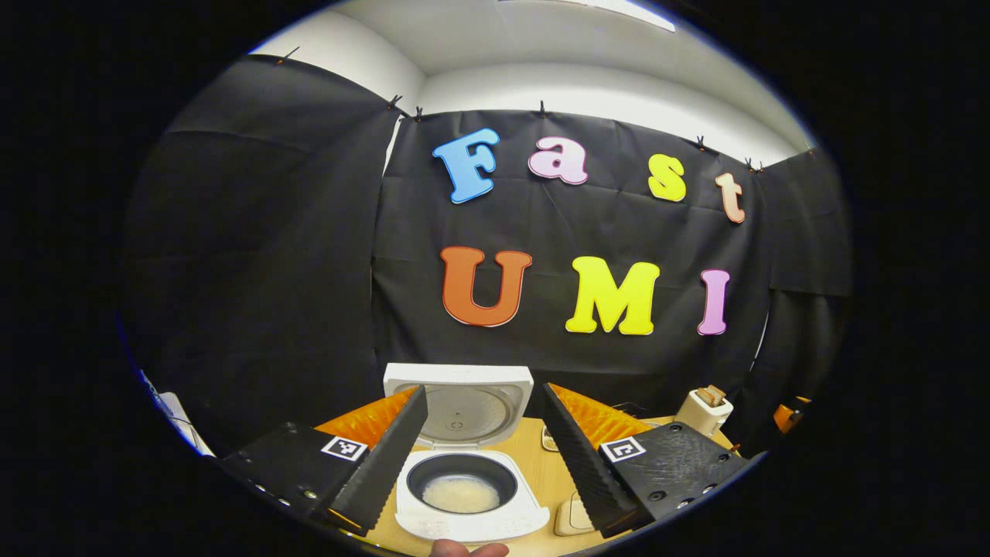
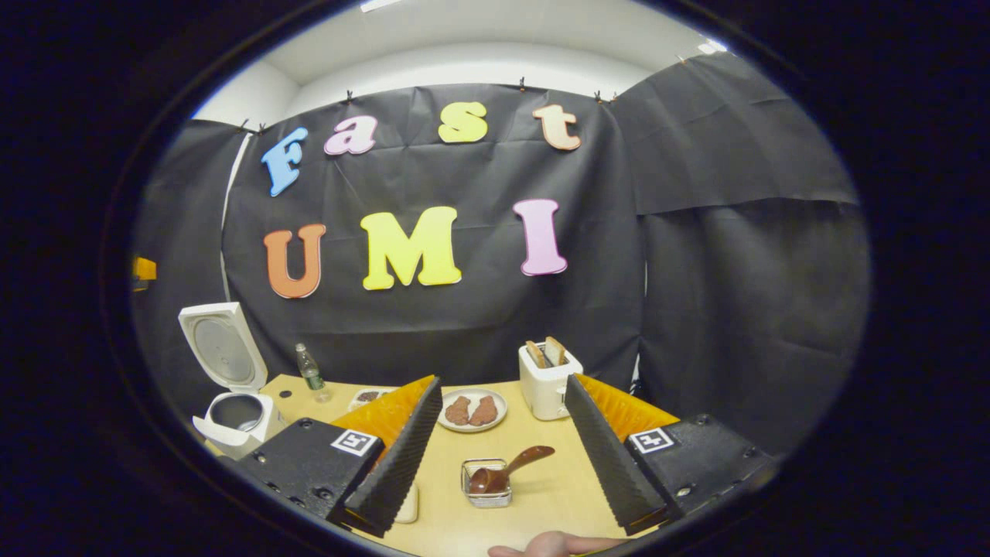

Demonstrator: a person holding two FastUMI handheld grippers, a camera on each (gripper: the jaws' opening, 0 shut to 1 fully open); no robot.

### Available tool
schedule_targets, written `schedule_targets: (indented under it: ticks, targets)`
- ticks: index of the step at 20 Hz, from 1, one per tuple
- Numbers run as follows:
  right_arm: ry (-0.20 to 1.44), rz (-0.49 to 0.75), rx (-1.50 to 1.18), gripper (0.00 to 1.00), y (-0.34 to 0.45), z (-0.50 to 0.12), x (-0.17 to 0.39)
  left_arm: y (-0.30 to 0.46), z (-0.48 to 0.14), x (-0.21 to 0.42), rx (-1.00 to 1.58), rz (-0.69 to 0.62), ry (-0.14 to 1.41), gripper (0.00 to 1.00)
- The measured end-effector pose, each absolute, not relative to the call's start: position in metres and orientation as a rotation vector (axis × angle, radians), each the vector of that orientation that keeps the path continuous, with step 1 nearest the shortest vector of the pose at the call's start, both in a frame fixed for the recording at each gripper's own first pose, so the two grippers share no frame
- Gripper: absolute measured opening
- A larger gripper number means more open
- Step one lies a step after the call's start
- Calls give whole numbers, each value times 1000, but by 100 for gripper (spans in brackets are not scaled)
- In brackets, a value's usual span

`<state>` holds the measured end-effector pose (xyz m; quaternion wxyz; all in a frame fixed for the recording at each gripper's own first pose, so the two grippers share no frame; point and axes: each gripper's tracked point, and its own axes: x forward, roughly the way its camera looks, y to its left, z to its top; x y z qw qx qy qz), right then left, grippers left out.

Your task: Close the left gripper, press the button to open the rice cooker; take a wooden spoon from the chopstick holder with the right hand, scoop a spoonful of rice and pour it into the rice cooker, then put the wooden spoon back into the chopstick holder.

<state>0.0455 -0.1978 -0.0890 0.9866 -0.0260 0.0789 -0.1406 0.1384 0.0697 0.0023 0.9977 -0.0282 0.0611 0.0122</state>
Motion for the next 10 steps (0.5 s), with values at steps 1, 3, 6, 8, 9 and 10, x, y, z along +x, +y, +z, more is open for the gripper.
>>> schedule_targets:
  ticks: [1, 3, 6, 8, 9, 10]
  targets:
    - [150, -299, -53, 96, -196, -84, 36, 76, 1, 150, -50, 25, 123, 94]
    - [149, -330, -52, 96, -192, -80, 18, 87, -1, 176, -43, 26, 134, 94]
    - [149, -385, -66, 100, -188, -77, -9, 96, -8, 216, -75, 14, 173, 94]
    - [150, -424, -72, 100, -186, -75, -30, 101, -19, 244, -93, 9, 224, 94]
    - [157, -441, -71, 100, -186, -77, -38, 102, -25, 257, -95, 5, 251, 94]
    - [170, -452, -70, 100, -184, -81, -46, 105, -31, 272, -89, 10, 275, 94]
